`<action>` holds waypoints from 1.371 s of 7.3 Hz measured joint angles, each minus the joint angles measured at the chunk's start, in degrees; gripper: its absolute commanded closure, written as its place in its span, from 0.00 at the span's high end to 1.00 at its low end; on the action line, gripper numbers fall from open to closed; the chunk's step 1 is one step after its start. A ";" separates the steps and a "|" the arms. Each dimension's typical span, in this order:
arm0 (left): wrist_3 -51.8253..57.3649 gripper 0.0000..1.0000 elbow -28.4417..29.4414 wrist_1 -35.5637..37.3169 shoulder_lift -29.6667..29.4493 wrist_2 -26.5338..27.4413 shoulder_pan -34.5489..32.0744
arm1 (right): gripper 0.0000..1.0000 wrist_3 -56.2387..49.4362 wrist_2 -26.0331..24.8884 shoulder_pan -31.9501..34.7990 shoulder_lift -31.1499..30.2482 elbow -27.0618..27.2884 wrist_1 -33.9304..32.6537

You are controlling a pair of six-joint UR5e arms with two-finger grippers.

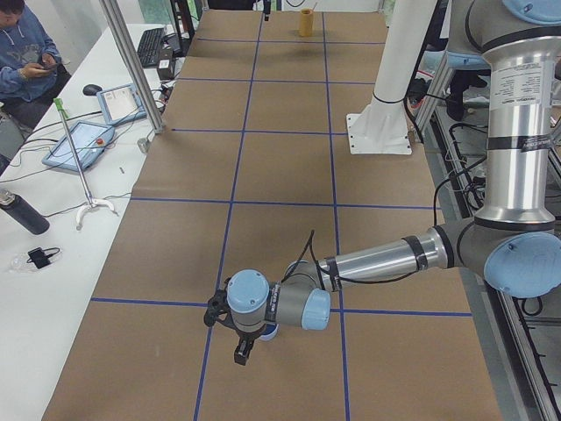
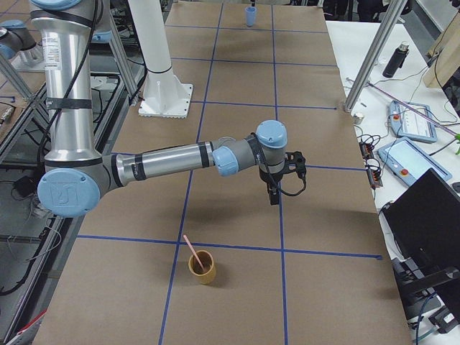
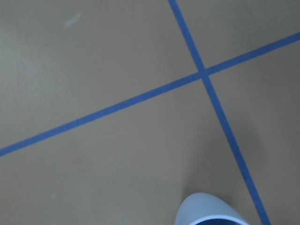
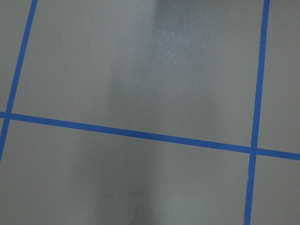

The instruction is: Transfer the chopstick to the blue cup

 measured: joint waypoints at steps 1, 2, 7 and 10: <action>-0.38 0.98 1.00 -0.53 -0.06 -0.02 0.10 | 1.00 0.00 0.00 0.01 0.00 -0.02 -0.02; -0.58 0.98 2.09 -1.42 -0.12 -0.08 0.18 | 1.00 0.00 0.00 0.01 0.00 -0.06 -0.02; -0.70 0.96 3.99 -2.57 -0.22 -3.38 0.54 | 1.00 0.05 0.06 0.04 0.00 -0.01 -0.03; -0.72 0.00 4.21 -2.74 -0.35 -3.64 1.60 | 1.00 0.09 0.09 0.02 0.00 -0.06 -0.07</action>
